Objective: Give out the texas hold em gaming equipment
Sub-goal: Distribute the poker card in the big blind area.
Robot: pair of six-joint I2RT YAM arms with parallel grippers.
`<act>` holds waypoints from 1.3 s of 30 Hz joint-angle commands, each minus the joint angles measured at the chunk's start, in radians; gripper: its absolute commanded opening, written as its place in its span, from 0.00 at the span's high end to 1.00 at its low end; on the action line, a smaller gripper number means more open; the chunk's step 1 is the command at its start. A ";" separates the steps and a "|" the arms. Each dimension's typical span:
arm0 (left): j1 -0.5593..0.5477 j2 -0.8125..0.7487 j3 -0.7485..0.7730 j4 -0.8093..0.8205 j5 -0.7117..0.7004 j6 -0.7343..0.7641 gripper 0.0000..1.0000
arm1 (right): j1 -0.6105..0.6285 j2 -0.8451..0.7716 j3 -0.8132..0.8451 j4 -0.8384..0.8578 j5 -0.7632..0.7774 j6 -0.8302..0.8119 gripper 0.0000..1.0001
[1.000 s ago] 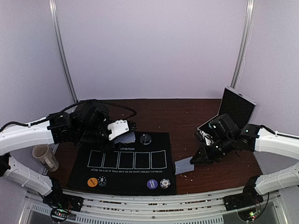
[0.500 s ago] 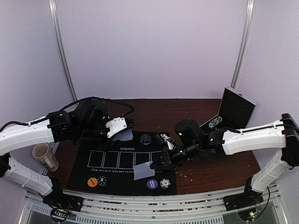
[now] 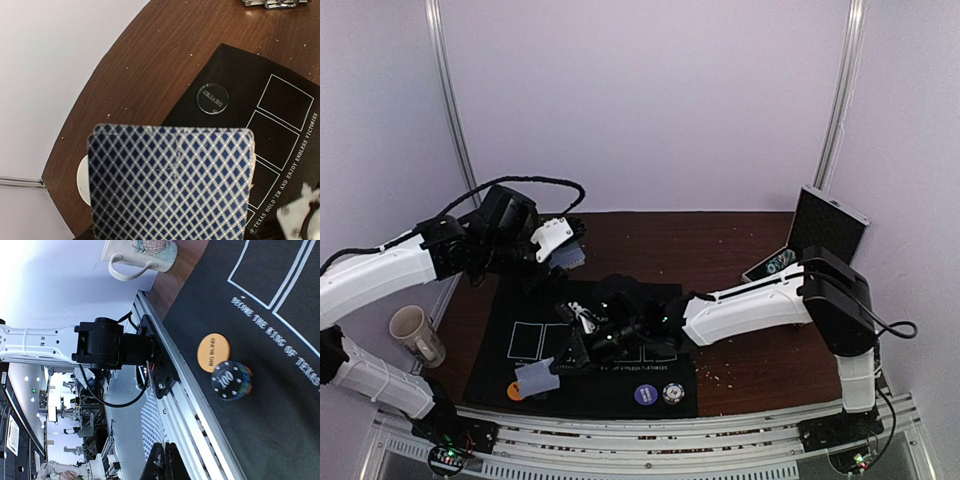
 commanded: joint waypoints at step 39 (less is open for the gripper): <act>0.046 0.031 0.112 -0.005 -0.046 -0.031 0.39 | 0.120 0.678 0.941 -0.175 0.323 0.504 1.00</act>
